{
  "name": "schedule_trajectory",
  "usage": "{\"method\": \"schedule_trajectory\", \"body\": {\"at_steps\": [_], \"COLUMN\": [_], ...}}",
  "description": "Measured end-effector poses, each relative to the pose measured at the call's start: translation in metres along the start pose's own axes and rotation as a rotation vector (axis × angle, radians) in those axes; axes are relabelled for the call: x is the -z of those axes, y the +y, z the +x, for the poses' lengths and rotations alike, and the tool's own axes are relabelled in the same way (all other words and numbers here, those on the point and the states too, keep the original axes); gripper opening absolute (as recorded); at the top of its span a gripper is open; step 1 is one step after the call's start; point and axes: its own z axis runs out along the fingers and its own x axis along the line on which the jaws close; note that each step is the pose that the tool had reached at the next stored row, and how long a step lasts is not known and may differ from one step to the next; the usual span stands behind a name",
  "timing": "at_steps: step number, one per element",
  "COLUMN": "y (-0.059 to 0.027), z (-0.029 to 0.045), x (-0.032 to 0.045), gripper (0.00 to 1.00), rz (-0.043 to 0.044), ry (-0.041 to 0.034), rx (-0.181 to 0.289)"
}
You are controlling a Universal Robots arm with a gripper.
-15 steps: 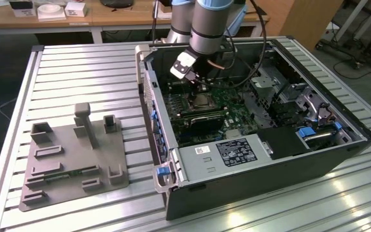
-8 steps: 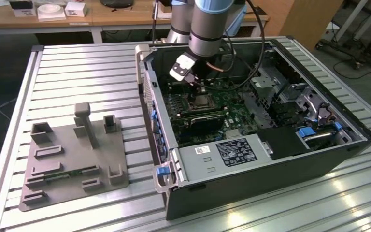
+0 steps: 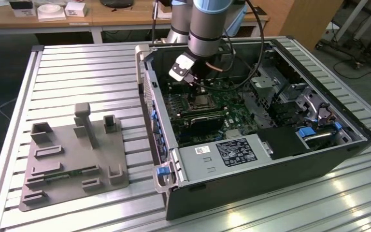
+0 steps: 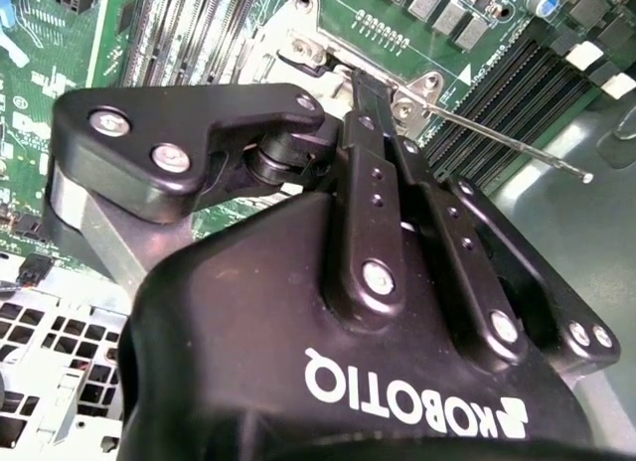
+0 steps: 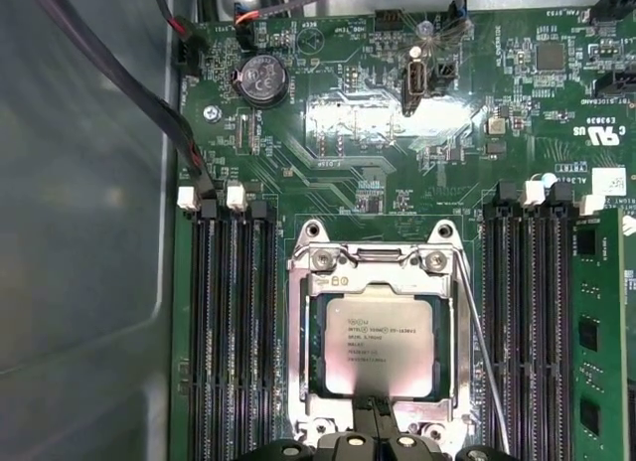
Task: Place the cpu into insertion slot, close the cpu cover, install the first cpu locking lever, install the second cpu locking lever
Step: 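Close the cpu cover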
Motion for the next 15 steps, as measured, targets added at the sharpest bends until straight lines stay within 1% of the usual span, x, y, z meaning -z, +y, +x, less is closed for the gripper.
{"method": "schedule_trajectory", "body": {"at_steps": [2,8,11,13,15], "y": [0.0,0.0001,0.0001,0.0005,0.0033], "z": [0.0001,0.0003,0.0004,0.0003,0.0004], "x": [0.0011,0.0053,0.0065,0.0065,0.0064], "gripper": [0.1,0.1,0.1,0.1,0.1], "rz": [-0.0046,-0.0144,-0.0174,-0.0178,-0.0176], "ry": [0.0,0.0001,0.0003,0.0002,0.0], "rx": [0.0,0.0,0.0,0.0,0.0]}}
